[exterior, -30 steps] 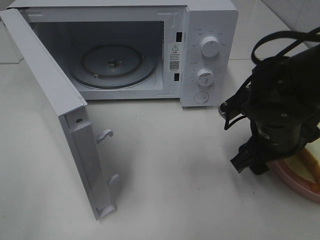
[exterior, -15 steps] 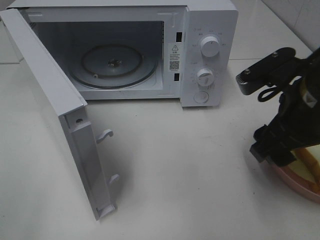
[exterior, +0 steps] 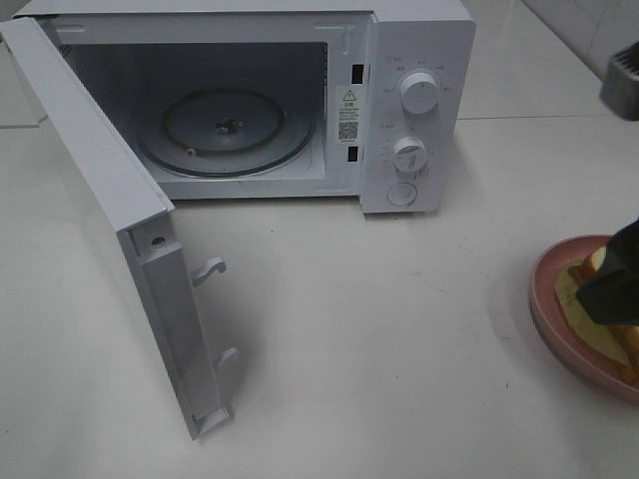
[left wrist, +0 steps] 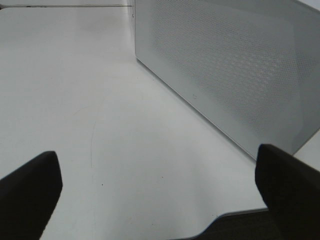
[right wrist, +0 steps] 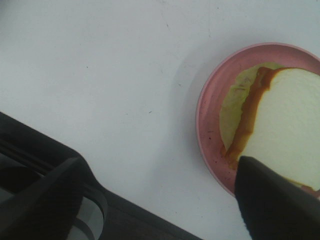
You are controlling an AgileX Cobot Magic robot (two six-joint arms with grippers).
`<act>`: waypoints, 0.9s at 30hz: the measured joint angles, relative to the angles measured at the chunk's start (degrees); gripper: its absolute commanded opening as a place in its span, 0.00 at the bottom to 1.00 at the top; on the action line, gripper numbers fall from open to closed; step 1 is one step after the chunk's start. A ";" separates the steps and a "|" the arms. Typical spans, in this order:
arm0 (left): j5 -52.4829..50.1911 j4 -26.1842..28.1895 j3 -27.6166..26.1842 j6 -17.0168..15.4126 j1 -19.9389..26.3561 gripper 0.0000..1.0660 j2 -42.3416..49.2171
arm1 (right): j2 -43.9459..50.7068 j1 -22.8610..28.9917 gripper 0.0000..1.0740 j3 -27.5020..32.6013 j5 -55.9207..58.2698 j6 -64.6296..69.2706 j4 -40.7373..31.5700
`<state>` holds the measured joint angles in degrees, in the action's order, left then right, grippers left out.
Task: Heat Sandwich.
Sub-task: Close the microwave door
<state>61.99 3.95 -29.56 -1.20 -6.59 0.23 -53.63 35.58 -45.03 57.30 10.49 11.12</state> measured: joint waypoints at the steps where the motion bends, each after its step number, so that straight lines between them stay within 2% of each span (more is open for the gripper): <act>1: 0.00 0.00 0.00 0.00 0.00 0.92 0.00 | 0.00 0.00 0.71 0.00 0.00 0.00 0.00; 13: 0.00 0.00 0.00 0.00 0.00 0.92 0.00 | 19.88 0.00 0.71 0.00 3.95 -2.46 -1.09; 20: 0.00 0.00 0.00 0.00 0.00 0.92 0.00 | 26.13 -0.97 0.71 0.52 5.16 -2.46 -1.03; 23: 0.00 0.00 0.00 0.00 0.00 0.92 0.00 | 29.11 -5.73 0.71 4.07 5.21 -1.89 -1.03; 25: 0.00 0.00 0.00 0.00 0.00 0.92 0.00 | 29.97 -7.05 0.71 4.98 5.21 -1.89 -1.03; 27: 0.00 0.00 0.00 0.00 0.00 0.92 0.00 | 32.49 -11.80 0.71 8.31 5.21 -1.89 -1.03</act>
<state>61.99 3.95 -29.56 -1.20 -6.59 0.23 -21.14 23.78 -36.73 62.51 8.59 10.08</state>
